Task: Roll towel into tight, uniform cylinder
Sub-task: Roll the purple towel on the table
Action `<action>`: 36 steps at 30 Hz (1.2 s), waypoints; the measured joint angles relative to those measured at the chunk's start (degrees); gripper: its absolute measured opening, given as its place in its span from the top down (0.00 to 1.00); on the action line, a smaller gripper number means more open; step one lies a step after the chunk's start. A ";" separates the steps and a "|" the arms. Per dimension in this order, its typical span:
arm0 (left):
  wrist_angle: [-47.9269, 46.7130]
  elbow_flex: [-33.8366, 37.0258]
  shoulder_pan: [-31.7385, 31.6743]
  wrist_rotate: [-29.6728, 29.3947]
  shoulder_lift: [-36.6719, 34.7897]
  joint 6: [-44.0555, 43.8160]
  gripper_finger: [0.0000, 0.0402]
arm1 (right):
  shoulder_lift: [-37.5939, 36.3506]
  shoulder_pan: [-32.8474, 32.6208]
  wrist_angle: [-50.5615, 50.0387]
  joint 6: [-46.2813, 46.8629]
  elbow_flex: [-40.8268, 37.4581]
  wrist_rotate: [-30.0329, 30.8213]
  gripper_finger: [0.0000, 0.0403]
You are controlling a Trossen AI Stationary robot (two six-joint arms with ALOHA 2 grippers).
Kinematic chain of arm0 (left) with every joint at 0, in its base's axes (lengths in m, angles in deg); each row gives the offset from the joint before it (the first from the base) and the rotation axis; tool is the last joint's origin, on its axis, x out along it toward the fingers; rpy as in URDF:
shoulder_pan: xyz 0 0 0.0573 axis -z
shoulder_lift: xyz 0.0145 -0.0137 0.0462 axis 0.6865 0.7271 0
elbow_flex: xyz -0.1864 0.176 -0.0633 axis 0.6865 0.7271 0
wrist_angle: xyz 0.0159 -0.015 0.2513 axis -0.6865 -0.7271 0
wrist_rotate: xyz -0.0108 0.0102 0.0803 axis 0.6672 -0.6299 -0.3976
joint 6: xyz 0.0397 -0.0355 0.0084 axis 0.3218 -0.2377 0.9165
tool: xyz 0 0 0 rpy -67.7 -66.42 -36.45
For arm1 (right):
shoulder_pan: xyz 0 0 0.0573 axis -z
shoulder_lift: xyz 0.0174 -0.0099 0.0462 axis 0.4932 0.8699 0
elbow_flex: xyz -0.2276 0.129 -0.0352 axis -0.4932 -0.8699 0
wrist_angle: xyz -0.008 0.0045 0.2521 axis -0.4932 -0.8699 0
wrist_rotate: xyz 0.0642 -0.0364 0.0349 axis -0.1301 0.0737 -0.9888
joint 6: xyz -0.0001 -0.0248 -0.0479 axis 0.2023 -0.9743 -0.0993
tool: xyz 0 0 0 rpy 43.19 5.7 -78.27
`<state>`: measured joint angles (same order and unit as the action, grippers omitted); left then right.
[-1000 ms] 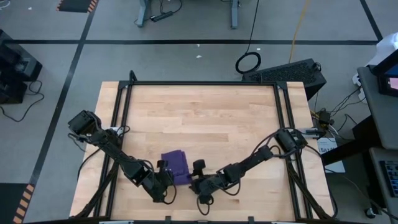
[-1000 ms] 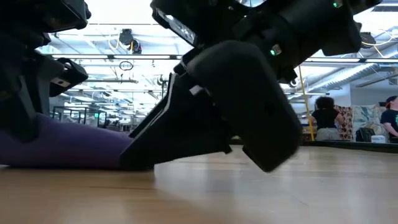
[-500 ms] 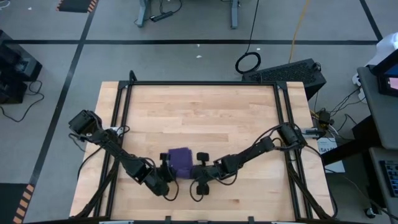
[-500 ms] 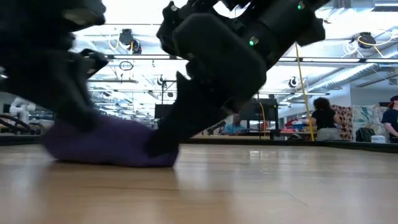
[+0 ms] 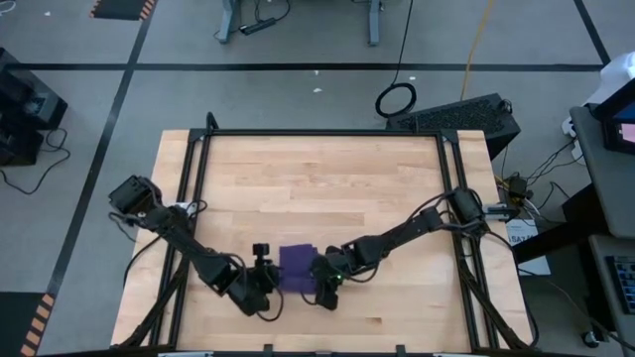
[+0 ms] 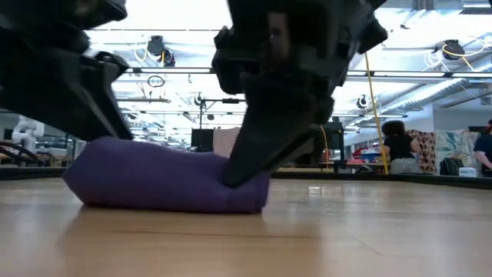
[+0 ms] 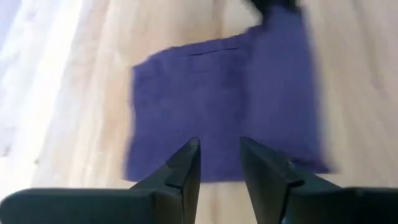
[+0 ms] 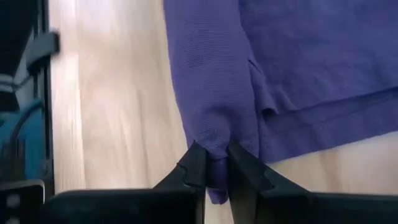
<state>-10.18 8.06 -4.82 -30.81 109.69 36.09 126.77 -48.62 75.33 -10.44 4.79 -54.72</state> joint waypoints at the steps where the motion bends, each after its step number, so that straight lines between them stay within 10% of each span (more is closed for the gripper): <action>1: -0.08 0.00 0.90 -0.02 0.00 -1.24 0.69 | 0.03 0.52 0.21 0.96 0.00 -0.04 0.93; 9: -10.82 3.11 4.82 -7.69 1.16 -17.91 0.67 | 0.03 1.00 0.53 -0.20 0.11 -0.31 0.93; 28: 22.64 12.70 -13.00 9.14 1.37 19.89 0.78 | 0.05 0.10 1.58 4.52 0.17 1.58 0.93; 36: 1.88 12.79 -15.55 6.29 -6.23 12.44 0.80 | 0.05 1.60 1.47 9.99 0.24 2.75 0.93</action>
<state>-8.30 20.85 -20.37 -24.51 103.47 48.53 126.82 -47.02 76.80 -0.45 5.03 -51.97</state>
